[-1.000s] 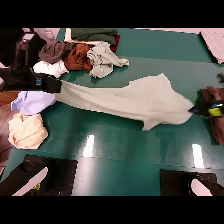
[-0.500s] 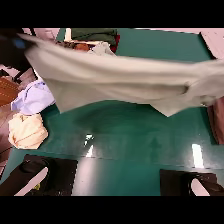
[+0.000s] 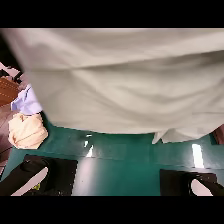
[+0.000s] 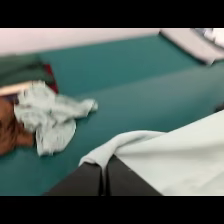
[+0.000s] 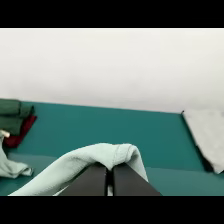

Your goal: Fold the shirts.

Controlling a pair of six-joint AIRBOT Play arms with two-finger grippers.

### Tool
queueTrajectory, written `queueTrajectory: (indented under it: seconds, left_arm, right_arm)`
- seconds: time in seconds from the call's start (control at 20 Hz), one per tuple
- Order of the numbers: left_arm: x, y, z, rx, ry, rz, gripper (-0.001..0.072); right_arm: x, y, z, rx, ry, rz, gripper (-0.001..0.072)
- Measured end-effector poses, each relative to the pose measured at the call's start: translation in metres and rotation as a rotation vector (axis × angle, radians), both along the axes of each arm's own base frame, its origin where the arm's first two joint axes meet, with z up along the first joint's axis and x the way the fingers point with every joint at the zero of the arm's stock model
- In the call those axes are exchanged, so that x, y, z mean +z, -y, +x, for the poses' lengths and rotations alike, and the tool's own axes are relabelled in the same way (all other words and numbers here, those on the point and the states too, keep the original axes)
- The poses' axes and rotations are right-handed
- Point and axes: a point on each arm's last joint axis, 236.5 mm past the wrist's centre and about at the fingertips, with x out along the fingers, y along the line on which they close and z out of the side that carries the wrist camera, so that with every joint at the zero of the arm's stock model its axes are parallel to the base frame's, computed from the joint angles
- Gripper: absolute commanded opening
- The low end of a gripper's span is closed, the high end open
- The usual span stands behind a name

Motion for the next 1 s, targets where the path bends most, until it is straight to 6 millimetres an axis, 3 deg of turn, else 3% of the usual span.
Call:
queueTrajectory:
  seconds: [0.1,0.3,0.45,0.55,0.75,1.0]
  left_arm:
    - [-0.064,0.002,0.043,0.002,-0.132,0.046,0.0022]
    - [-0.188,0.004,0.102,0.000,-0.322,0.103,0.0022]
    - [-0.252,0.003,0.135,0.007,-0.367,0.137,0.0022]
    - [-0.287,0.002,0.155,0.009,-0.383,0.159,0.0022]
    - [-0.342,0.000,0.177,-0.003,-0.424,0.212,0.0022]
    - [-0.364,-0.006,0.187,-0.011,-0.419,0.274,0.0022]
  right_arm:
    - [-0.046,-0.009,0.041,0.029,-0.085,-0.005,0.0028]
    - [-0.182,-0.028,0.113,0.076,-0.381,-0.008,0.0028]
    - [-0.283,-0.027,0.145,0.060,-0.598,0.035,0.0028]
    - [-0.331,-0.024,0.158,0.050,-0.694,0.080,0.0028]
    - [-0.394,-0.025,0.168,0.056,-0.846,0.155,0.0028]
    - [-0.434,-0.028,0.157,0.064,-0.986,0.183,0.0029]
